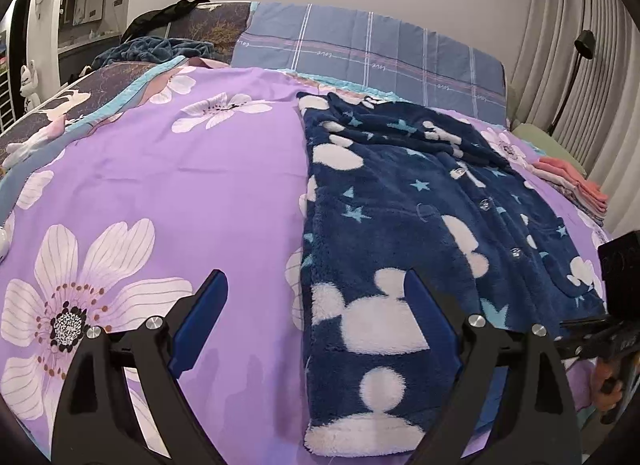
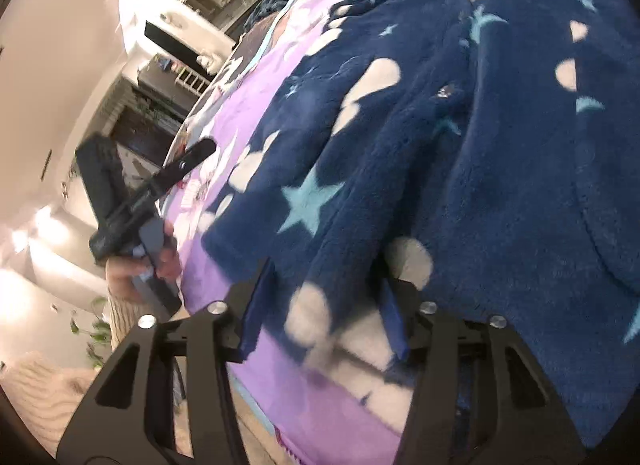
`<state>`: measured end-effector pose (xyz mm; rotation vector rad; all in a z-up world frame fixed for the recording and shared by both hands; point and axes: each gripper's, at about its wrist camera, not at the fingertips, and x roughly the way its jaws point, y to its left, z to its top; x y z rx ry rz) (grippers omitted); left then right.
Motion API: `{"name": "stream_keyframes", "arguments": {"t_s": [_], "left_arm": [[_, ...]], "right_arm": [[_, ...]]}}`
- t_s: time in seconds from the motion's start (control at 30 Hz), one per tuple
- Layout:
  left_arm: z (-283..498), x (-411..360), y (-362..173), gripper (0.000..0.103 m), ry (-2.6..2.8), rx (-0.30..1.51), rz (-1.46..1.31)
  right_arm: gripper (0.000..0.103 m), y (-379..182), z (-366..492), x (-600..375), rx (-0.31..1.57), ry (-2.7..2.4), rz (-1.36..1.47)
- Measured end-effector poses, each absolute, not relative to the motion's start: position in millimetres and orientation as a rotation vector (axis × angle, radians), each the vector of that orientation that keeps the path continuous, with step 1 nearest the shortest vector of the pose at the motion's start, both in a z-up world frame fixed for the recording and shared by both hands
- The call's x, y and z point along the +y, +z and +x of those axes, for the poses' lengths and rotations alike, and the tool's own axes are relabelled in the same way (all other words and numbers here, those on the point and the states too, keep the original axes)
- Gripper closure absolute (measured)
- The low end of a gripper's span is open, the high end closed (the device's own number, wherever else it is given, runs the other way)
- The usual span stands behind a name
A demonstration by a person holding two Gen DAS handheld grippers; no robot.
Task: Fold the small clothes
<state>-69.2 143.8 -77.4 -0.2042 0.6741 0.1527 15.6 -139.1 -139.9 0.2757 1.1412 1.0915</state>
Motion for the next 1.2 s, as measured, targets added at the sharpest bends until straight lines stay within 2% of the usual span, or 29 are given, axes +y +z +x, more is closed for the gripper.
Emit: {"name": "stream_keyframes", "arguments": {"t_s": [0.07,0.1,0.33,0.37,0.43,0.5,0.57,0.6,0.63,0.67,0.8,0.87,0.9,1.0,1.1,1.2], "left_arm": [[-70.2,145.0,-78.1,0.013,0.159,0.679,-0.198],[-70.1,145.9,-78.0,0.013,0.162,0.682,-0.198],[-72.7,155.1,-82.1,0.013,0.11,0.724,-0.269],[-72.7,154.3,-84.0,0.013,0.097,0.733,-0.268],[-72.2,152.8,-92.0,0.013,0.06,0.764,-0.268],[-70.7,150.8,-101.4,0.013,0.045,0.802,-0.276],[-70.3,147.9,-109.8,0.013,0.026,0.838,-0.28],[-71.6,145.7,-111.1,0.013,0.019,0.838,-0.275],[-73.2,143.6,-110.8,0.013,0.002,0.837,-0.268],[-74.3,142.2,-110.4,0.013,-0.026,0.841,-0.275],[-76.1,139.0,-108.7,0.013,-0.122,0.858,-0.339],[-77.6,134.1,-107.5,0.024,-0.178,0.859,-0.368],[-77.6,130.6,-107.3,0.037,-0.206,0.863,-0.375],[-76.6,116.3,-107.5,0.043,-0.188,0.896,-0.284],[-71.4,113.3,-111.6,0.042,-0.17,0.916,-0.246],[-62.8,116.3,-113.7,0.026,-0.167,0.914,-0.274]], "right_arm": [[0.09,-134.9,17.6,-145.9,1.141,1.072,0.305],[0.097,-131.5,17.1,-148.9,1.141,1.083,0.332],[0.097,-79.0,0.6,-175.2,0.967,1.066,0.322],[0.097,-82.4,1.8,-177.5,0.973,1.027,0.285],[0.086,-106.4,10.0,-180.8,1.063,0.923,0.235],[0.085,-129.0,16.5,-195.0,1.143,0.884,0.295],[0.084,-127.7,13.3,-215.7,1.115,0.888,0.365],[0.079,-119.9,7.9,-232.1,1.065,0.865,0.382],[0.068,-110.5,2.4,-251.7,1.003,0.837,0.407],[0.064,-105.0,-0.7,-265.2,0.964,0.812,0.427],[0.062,-99.3,-7.6,-335.6,0.893,0.596,0.5],[0.062,-113.0,-6.7,-356.8,0.919,0.524,0.551],[0.062,-125.3,-4.8,-363.8,0.957,0.525,0.603],[0.062,-147.9,4.7,-356.1,1.041,0.588,0.665],[0.056,-145.6,17.7,-346.0,1.028,0.608,0.65],[0.055,-149.0,38.5,-335.3,1.05,0.662,0.689]]}}
